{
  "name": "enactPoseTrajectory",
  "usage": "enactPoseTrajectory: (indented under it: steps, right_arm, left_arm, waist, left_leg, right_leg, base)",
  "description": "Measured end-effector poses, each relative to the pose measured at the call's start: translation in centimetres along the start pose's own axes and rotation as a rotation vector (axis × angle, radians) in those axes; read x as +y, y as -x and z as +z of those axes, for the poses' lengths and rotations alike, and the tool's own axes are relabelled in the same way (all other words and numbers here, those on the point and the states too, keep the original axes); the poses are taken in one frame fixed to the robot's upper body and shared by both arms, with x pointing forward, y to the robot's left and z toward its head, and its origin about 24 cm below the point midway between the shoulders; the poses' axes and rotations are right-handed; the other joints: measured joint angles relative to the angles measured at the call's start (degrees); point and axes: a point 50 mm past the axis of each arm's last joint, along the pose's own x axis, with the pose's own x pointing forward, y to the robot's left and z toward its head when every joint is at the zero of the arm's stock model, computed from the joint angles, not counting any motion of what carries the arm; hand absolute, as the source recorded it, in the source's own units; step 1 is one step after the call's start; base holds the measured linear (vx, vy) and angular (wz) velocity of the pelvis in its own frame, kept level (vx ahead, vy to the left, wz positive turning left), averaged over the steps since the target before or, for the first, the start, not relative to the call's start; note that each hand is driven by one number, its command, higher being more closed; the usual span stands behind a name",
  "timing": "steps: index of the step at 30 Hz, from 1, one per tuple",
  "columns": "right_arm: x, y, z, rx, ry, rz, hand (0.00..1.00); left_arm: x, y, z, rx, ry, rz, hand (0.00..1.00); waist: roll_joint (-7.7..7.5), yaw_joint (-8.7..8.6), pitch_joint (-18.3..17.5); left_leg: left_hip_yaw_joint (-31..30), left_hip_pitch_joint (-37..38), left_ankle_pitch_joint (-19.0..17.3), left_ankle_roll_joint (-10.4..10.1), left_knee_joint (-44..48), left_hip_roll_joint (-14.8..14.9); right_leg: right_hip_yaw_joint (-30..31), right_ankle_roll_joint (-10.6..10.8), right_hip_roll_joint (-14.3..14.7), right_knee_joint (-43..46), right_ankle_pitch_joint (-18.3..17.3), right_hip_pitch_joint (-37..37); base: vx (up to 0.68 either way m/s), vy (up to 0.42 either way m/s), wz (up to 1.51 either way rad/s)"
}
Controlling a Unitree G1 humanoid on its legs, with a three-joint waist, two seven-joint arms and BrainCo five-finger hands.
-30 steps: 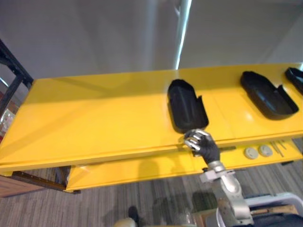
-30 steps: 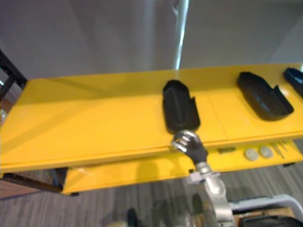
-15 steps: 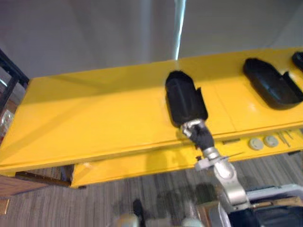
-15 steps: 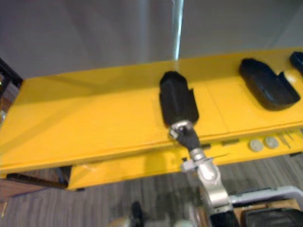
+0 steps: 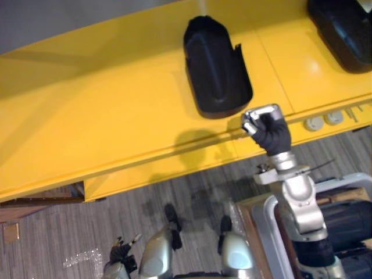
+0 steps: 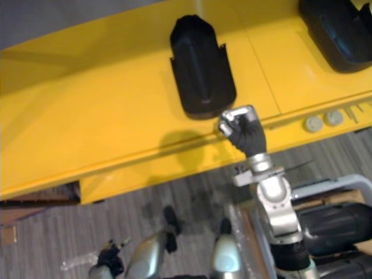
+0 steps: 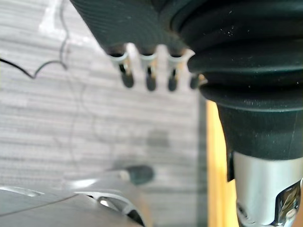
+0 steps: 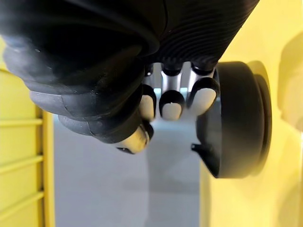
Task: Walk over and take plastic housings, then place them on the shelf
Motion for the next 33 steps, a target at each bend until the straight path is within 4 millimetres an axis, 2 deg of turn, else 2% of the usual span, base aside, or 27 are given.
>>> enactPoseTrajectory:
  steps: [7,14,28,33]
  right_arm:
    - [-0.1,-0.1,0.0,0.010,0.009,0.007,1.00]
    - [0.0,-0.1,-0.6,0.069,0.001,0.029,1.00]
    - [0.6,0.4,-3.7,0.223,-0.069,0.008,1.00]
    - [0.3,-0.7,-3.8,0.199,-0.066,-0.036,1.00]
  left_arm:
    - [-0.1,0.0,-0.3,0.015,-0.002,-0.008,0.00]
    - [-0.1,0.0,-0.3,0.015,-0.001,-0.016,0.00]
    - [-0.1,0.2,-0.8,0.047,-0.011,-0.018,0.00]
    - [-0.1,0.2,-0.9,0.053,-0.012,-0.019,0.00]
  waist:
    - [1.69,0.15,0.9]
    - [1.73,0.04,0.9]
    - [2.32,0.28,0.8]
    - [2.39,0.40,0.8]
  left_leg:
    - [-0.7,0.4,0.0,0.0,-0.1,-0.7]
    - [-1.7,1.2,1.6,0.1,-2.4,-1.3]
    - [-2.5,3.5,4.4,0.2,-7.3,-2.7]
    - [-3.1,3.7,4.9,0.3,-7.8,-3.1]
  right_leg:
    - [-0.8,0.3,-0.8,2.0,-1.4,0.1]
    - [-1.4,0.2,-1.0,2.3,-1.5,0.2]
    - [-2.6,0.6,-2.1,4.4,-2.9,0.1]
    - [-3.0,0.7,-2.7,4.8,-3.1,0.1]
  base:
    - [0.01,-0.005,0.06]
    - [0.00,-0.002,0.06]
    - [0.00,0.000,0.04]
    - [0.02,0.004,0.06]
